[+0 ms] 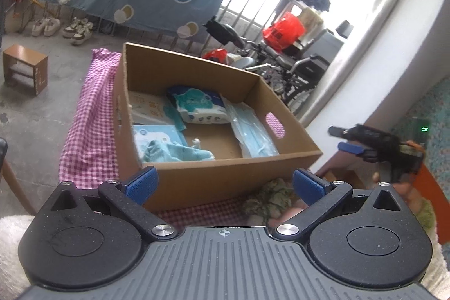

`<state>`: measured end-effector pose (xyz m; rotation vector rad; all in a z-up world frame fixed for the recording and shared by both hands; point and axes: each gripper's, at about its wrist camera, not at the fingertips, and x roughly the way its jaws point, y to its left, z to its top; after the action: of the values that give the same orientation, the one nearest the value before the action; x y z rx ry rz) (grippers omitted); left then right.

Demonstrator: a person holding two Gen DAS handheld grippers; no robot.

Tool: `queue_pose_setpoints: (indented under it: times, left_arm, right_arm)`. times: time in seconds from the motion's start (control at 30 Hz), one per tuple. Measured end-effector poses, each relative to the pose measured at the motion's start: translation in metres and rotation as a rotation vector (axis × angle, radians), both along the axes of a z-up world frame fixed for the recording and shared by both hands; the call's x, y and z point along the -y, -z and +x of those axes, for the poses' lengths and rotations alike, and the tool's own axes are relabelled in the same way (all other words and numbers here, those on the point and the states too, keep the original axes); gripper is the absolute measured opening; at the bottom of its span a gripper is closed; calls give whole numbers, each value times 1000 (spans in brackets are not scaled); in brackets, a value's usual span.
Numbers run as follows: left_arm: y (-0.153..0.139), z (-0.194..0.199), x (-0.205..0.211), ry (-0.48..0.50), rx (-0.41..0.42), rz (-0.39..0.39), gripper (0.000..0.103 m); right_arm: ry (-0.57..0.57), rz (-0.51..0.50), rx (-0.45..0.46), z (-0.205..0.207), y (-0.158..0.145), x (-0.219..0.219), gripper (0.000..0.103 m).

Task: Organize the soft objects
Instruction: 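Move the right gripper to the pink plush bunny and grasp it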

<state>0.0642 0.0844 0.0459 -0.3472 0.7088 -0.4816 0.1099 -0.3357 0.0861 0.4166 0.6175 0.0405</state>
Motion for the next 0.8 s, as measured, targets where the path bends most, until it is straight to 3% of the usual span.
queue_pose_setpoints:
  times: [0.13,0.2,0.33,0.63,0.8]
  left_arm:
    - [2,-5,20,75,-1,18,102]
    - [7,-6,34,127,-13,30,102]
    - [23,-11,70,248,-42,80,102]
    - [69,-13,151,455,-82,246,99]
    - [82,-4,173,490,-109,263,98]
  right_arm:
    - [-69,83,106,-69,-18,3,103]
    - [-85,85,123,-97,-17,2,103]
    - [-82,169,63,-129,14,2,103]
    - [-99,312,-153,-105,99,-10,100]
    - [-105,403,-219,-86,124,-10,100]
